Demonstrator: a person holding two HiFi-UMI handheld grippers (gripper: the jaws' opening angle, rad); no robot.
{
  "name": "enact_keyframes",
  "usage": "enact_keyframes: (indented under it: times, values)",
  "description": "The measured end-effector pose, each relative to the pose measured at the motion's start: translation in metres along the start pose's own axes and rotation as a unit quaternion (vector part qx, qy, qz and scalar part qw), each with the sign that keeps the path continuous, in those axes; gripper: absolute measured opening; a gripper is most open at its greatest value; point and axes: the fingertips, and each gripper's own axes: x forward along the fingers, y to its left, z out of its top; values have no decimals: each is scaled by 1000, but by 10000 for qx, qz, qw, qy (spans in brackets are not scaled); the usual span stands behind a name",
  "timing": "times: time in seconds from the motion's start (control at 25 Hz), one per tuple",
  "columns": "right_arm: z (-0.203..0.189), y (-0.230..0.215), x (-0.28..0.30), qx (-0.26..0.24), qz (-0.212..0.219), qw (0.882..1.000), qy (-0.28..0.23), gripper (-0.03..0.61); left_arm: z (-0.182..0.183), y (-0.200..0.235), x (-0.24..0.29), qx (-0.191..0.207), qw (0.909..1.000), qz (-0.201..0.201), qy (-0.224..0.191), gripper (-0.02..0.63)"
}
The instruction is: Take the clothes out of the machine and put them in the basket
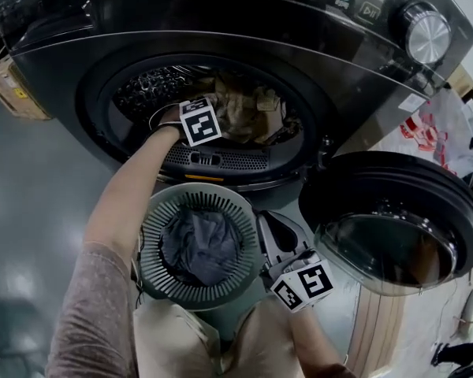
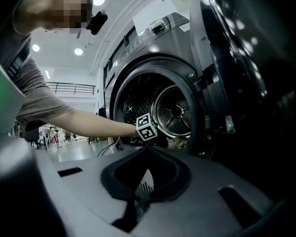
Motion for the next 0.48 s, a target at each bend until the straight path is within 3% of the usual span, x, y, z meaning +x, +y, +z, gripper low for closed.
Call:
enact_keyframes:
  times: [0.16,0.48]
  values:
    - [6,0,-8,-8,52,10000,-45,-3,10,-9,-46,-344,9985,207,-382,43]
    - [33,-1,-22,-47,158,9997,-194,-3,30,-61,-155,-1228,9853,395,-1122,32]
